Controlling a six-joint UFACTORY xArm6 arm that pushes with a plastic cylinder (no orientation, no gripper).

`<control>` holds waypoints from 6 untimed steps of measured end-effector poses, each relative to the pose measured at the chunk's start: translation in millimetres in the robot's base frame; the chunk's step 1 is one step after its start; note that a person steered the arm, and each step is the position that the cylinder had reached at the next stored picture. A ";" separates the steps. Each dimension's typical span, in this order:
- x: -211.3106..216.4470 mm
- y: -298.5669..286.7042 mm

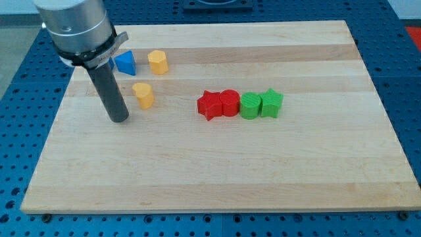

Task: Move yellow heart at the bottom of yellow hexagon

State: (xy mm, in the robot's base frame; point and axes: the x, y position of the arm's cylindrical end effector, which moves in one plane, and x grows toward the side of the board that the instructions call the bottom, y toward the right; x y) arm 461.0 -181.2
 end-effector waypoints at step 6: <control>-56.1 59.0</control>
